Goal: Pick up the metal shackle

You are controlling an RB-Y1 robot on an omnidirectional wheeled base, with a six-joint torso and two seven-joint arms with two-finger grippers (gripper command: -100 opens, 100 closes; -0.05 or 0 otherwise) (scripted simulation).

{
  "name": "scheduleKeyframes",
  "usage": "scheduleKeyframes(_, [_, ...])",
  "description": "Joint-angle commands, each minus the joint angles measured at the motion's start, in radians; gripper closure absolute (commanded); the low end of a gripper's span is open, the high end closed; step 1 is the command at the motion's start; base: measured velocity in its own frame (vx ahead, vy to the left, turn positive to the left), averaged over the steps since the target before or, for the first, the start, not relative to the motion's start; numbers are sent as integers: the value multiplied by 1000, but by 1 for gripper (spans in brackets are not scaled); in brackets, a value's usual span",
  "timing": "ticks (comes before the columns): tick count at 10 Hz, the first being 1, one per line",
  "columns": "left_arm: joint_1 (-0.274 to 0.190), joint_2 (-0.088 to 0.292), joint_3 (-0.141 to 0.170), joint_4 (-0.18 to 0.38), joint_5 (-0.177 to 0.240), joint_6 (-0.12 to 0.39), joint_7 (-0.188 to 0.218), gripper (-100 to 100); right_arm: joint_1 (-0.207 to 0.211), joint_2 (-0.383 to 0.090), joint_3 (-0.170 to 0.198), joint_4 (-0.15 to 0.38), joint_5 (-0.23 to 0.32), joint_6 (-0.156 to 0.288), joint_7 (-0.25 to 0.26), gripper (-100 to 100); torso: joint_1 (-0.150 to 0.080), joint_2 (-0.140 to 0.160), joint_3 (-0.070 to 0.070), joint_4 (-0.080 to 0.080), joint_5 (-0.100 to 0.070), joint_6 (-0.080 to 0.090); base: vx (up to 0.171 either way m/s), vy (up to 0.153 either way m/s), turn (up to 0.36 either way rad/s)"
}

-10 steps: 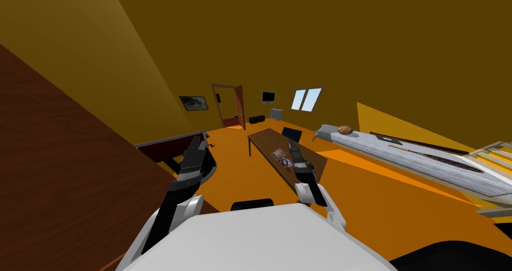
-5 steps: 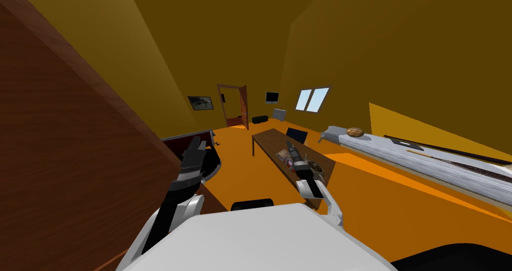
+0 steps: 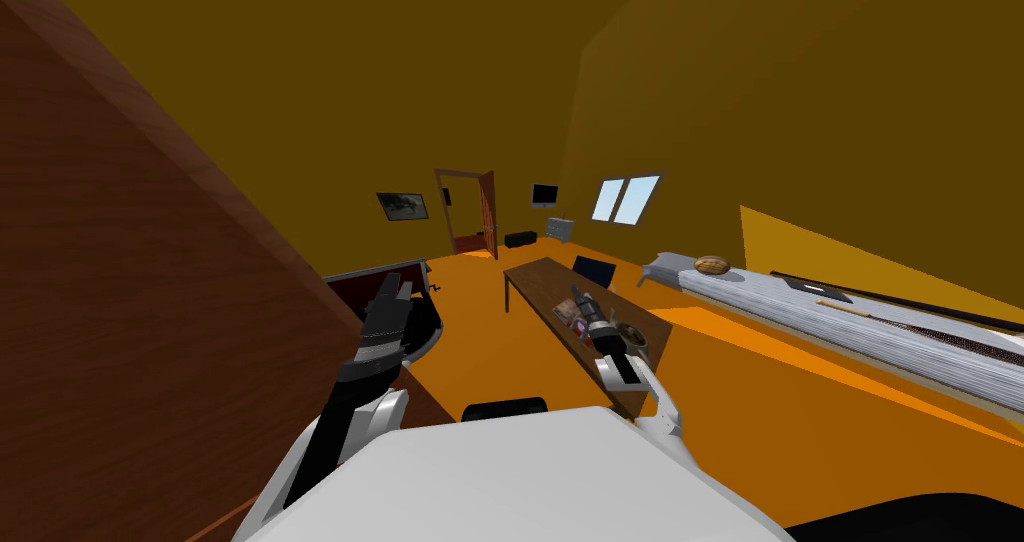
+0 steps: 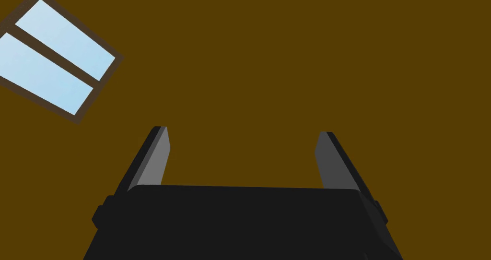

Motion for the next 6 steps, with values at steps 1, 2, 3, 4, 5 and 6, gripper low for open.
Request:
scheduleKeyframes(1, [0, 0, 0, 0, 0, 0, 0, 0, -1, -2, -1, 7, 5, 3, 8, -100, 0, 0, 0, 0, 0, 0, 0, 0, 0])
scheduleKeyframes(2, [0, 0, 0, 0, 0, 0, 0, 0, -1, -2, -1, 7, 5, 3, 8, -100, 0, 0, 0, 0, 0, 0, 0, 0, 0])
scheduleKeyframes(3, [0, 0, 0, 0, 0, 0, 0, 0, -1, -2, -1, 7, 5, 3, 8, -100, 1, 1, 0, 0, 0, 0, 0, 0, 0])
scheduleKeyframes(4, [0, 0, 0, 0, 0, 0, 0, 0, -1, -2, -1, 7, 5, 3, 8, -100, 1, 1, 0, 0, 0, 0, 10, -8, 31])
scheduleKeyframes(5, [0, 0, 0, 0, 0, 0, 0, 0, -1, -2, -1, 7, 5, 3, 8, -100, 0, 0, 0, 0, 0, 0, 0, 0, 0])
scheduleKeyframes(6, [0, 0, 0, 0, 0, 0, 0, 0, -1, -2, -1, 7, 5, 3, 8, -100, 1, 1, 0, 0, 0, 0, -14, 10, -42])
